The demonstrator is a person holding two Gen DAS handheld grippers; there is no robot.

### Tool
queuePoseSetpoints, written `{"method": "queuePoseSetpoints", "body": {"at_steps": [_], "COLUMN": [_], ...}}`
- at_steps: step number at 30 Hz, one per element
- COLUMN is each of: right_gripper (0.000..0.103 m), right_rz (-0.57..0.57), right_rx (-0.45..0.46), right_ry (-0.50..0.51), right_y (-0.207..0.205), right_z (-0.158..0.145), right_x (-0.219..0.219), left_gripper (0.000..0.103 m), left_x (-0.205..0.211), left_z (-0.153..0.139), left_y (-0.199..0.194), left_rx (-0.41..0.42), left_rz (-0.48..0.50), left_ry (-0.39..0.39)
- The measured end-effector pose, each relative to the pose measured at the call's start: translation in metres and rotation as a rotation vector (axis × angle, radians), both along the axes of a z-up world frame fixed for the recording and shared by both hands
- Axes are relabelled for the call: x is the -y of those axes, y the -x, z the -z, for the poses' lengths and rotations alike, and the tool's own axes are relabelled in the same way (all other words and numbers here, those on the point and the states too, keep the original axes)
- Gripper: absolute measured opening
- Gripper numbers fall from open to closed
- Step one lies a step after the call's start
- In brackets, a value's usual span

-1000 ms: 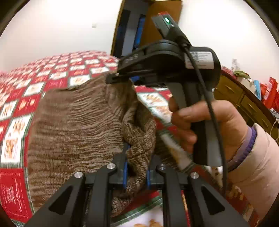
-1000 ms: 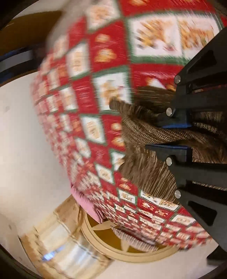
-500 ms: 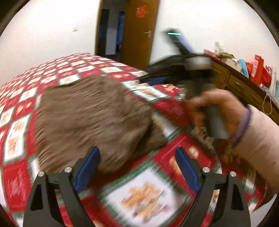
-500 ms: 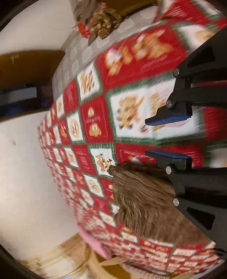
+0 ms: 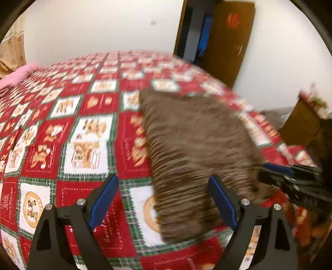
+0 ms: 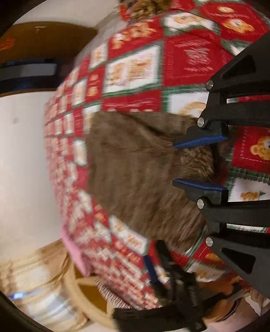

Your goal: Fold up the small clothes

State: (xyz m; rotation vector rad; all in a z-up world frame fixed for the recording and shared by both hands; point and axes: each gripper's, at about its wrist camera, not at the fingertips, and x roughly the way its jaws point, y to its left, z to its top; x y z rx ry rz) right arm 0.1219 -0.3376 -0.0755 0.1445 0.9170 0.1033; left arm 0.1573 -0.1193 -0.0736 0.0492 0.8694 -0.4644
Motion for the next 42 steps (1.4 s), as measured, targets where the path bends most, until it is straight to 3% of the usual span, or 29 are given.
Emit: {"method": "queuePoseSetpoints", "body": {"at_steps": [1, 4, 8, 11, 14, 15, 16, 17, 18, 19, 22, 24, 25, 26, 28, 29, 32, 35, 36, 38, 42], "right_gripper": [0.031, 0.015, 0.015, 0.015, 0.016, 0.019, 0.039, 0.07, 0.081, 0.084, 0.083, 0.062, 0.023, 0.021, 0.016, 0.016, 0.015, 0.016, 0.017, 0.036, 0.037], "right_rz": [0.015, 0.072, 0.178, 0.193, 0.231, 0.239, 0.234, 0.211, 0.183, 0.158, 0.124, 0.131, 0.134, 0.134, 0.106, 0.094, 0.101, 0.158, 0.174, 0.204, 0.251], "right_rx": [-0.015, 0.001, -0.021, -0.027, 0.045, 0.078, 0.114, 0.142, 0.165, 0.195, 0.16, 0.062, -0.009, -0.052, 0.01, 0.049, 0.126, 0.066, 0.086, 0.079, 0.079], "right_ry": [0.021, 0.081, -0.048, 0.038, 0.072, 0.073, 0.063, 0.042, 0.017, -0.004, 0.048, 0.073, 0.059, 0.038, 0.114, 0.171, 0.178, 0.052, 0.001, -0.063, -0.017], "right_y": [0.006, 0.028, 0.06, 0.07, 0.073, 0.072, 0.07, 0.064, 0.057, 0.051, 0.017, -0.011, -0.024, -0.032, -0.029, -0.024, -0.014, -0.023, -0.02, -0.016, 0.004], "right_z": [0.006, 0.016, 0.022, 0.018, -0.004, -0.013, -0.023, -0.031, -0.037, -0.042, -0.036, -0.017, -0.002, 0.011, 0.008, 0.002, -0.004, 0.018, 0.02, 0.02, 0.012], "right_x": [0.0, 0.008, 0.041, 0.038, 0.035, 0.034, 0.032, 0.028, 0.024, 0.02, 0.009, 0.006, 0.005, 0.006, -0.004, -0.011, -0.011, 0.015, 0.024, 0.037, 0.035], "left_gripper": [0.09, 0.091, 0.092, 0.096, 0.096, 0.096, 0.096, 0.096, 0.096, 0.096, 0.096, 0.096, 0.096, 0.096, 0.096, 0.096, 0.096, 0.098, 0.099, 0.101, 0.103], "left_x": [0.003, 0.0, -0.006, -0.007, -0.007, -0.008, -0.009, -0.01, -0.01, -0.01, -0.012, -0.015, -0.016, -0.019, -0.025, -0.027, -0.027, -0.016, -0.013, -0.008, -0.008], "left_z": [0.01, 0.027, 0.025, 0.026, 0.024, 0.023, 0.022, 0.021, 0.021, 0.022, 0.024, 0.023, 0.022, 0.02, 0.015, 0.012, 0.011, 0.026, 0.029, 0.027, 0.028], "left_y": [-0.003, 0.008, 0.019, 0.015, 0.016, 0.015, 0.016, 0.017, 0.017, 0.017, 0.019, 0.019, 0.019, 0.018, 0.015, 0.012, 0.0, -0.008, -0.005, 0.0, -0.001], "left_rx": [-0.034, -0.05, -0.027, -0.034, -0.029, -0.025, -0.021, -0.016, -0.015, -0.012, -0.017, -0.019, -0.02, -0.02, -0.006, 0.002, -0.023, -0.074, -0.051, -0.019, -0.011], "left_rz": [-0.002, 0.0, -0.004, -0.015, -0.016, -0.018, -0.021, -0.023, -0.022, -0.023, -0.024, -0.022, -0.023, -0.027, -0.044, -0.059, -0.094, -0.089, -0.084, -0.082, -0.096], "left_ry": [-0.027, -0.035, -0.016, -0.02, -0.028, -0.032, -0.031, -0.029, -0.03, -0.033, -0.026, -0.017, -0.014, -0.007, 0.02, 0.034, 0.069, 0.018, -0.003, -0.036, -0.056]}}
